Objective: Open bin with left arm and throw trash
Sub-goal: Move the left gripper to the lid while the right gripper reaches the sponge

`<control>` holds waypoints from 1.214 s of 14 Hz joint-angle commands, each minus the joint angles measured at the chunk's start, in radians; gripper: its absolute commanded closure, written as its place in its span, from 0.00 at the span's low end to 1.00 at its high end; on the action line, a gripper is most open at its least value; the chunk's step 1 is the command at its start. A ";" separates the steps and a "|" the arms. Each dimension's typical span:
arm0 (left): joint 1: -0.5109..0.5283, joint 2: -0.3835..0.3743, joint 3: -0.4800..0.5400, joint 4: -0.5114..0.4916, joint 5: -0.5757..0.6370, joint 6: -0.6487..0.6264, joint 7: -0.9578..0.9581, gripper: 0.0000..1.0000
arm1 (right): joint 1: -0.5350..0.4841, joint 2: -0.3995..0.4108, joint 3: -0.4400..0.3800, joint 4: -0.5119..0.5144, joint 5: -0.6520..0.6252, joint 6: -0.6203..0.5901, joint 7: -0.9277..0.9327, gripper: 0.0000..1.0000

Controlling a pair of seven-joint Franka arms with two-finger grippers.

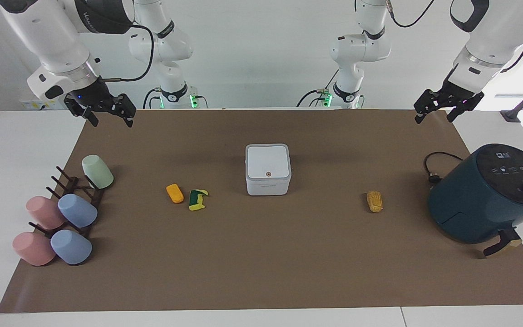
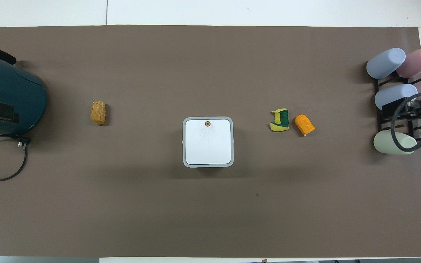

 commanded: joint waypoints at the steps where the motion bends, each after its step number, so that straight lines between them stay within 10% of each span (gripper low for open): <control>1: 0.000 -0.038 0.002 -0.063 -0.018 0.055 0.014 0.00 | -0.013 0.004 0.010 0.016 0.016 -0.022 -0.024 0.00; 10: -0.099 -0.038 -0.018 -0.076 -0.018 0.123 -0.026 0.05 | -0.022 0.003 0.025 -0.001 0.025 0.013 -0.026 0.00; 13: -0.236 -0.041 -0.019 -0.133 -0.018 0.214 -0.161 0.92 | -0.024 0.053 0.091 -0.033 0.042 0.128 -0.006 0.00; 17: -0.415 -0.037 -0.019 -0.250 -0.018 0.418 -0.262 1.00 | -0.022 0.147 0.169 -0.097 0.042 0.329 0.080 0.00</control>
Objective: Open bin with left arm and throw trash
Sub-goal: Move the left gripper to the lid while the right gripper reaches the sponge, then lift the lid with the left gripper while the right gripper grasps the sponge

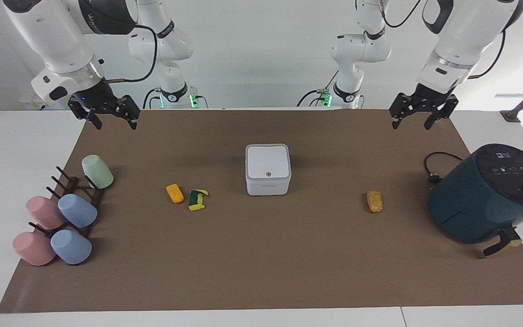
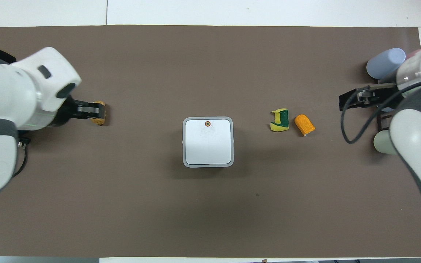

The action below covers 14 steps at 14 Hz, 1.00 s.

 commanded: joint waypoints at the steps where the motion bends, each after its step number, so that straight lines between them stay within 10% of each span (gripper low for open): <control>1: -0.101 -0.020 0.015 -0.120 -0.007 0.211 -0.083 1.00 | -0.019 0.046 0.078 -0.086 0.018 0.171 0.073 0.00; 6: -0.233 0.110 0.014 -0.160 -0.009 0.472 -0.158 1.00 | -0.006 0.127 0.143 -0.282 0.015 0.515 0.141 0.10; 14: -0.323 0.242 0.015 -0.174 -0.009 0.698 -0.176 1.00 | -0.009 0.244 0.165 -0.301 -0.085 0.616 0.161 0.13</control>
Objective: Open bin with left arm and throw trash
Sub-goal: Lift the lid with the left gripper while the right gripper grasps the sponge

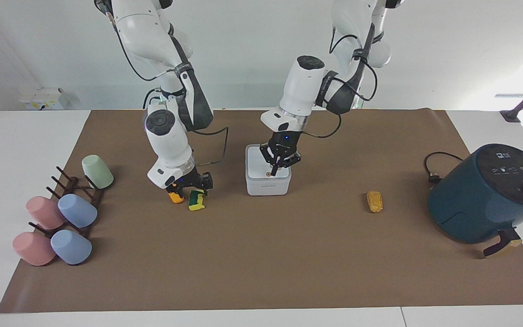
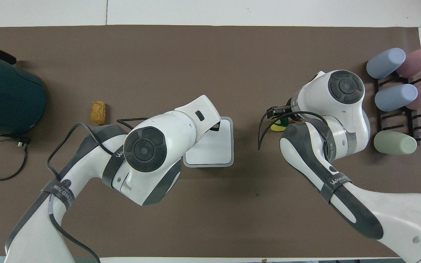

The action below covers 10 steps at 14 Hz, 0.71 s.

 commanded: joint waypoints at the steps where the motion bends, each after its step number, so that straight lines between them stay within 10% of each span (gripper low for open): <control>1: -0.029 -0.004 0.017 -0.032 -0.009 0.020 -0.001 1.00 | -0.010 0.040 0.012 -0.005 -0.021 0.082 0.040 0.14; 6: -0.031 0.006 0.017 -0.066 -0.007 0.023 0.010 1.00 | -0.007 0.057 0.012 -0.011 -0.026 0.104 0.042 0.34; 10: -0.049 -0.009 0.018 -0.081 -0.009 -0.024 0.006 1.00 | -0.007 0.057 0.012 -0.016 -0.038 0.101 0.039 1.00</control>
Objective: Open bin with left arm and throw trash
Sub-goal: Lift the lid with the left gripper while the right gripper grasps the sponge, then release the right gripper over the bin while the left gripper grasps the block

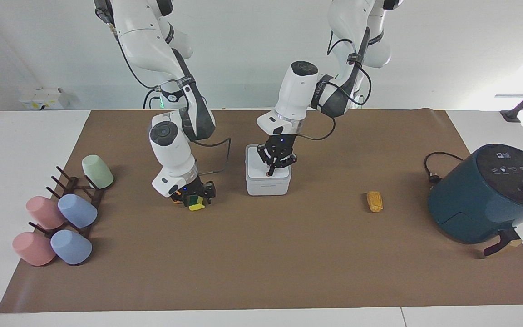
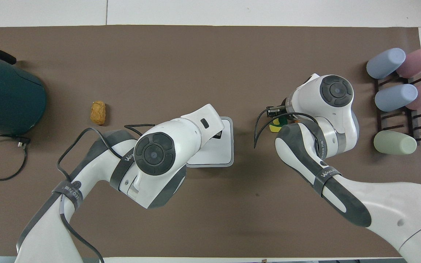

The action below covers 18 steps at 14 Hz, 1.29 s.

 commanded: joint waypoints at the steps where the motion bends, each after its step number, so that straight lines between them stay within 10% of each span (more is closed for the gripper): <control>1: -0.029 -0.053 0.019 -0.040 -0.009 -0.109 0.006 1.00 | -0.009 -0.002 0.012 -0.007 -0.016 0.007 0.024 1.00; 11: 0.173 -0.331 0.020 -0.044 -0.009 -0.651 0.009 1.00 | 0.019 -0.051 0.072 0.290 0.066 -0.376 0.163 1.00; 12: 0.193 -0.331 0.022 -0.043 -0.009 -0.671 0.010 0.79 | 0.069 -0.049 0.074 0.317 0.067 -0.378 0.226 1.00; 13: 0.222 -0.331 0.022 -0.043 -0.009 -0.673 0.013 0.24 | 0.104 -0.049 0.074 0.327 0.067 -0.364 0.292 1.00; 14: 0.256 -0.328 0.022 -0.039 -0.009 -0.670 0.019 0.00 | 0.137 -0.048 0.074 0.334 0.064 -0.358 0.358 1.00; 18: 0.411 -0.317 0.022 -0.039 -0.009 -0.607 0.158 0.00 | 0.267 -0.055 0.074 0.300 0.050 -0.320 0.534 1.00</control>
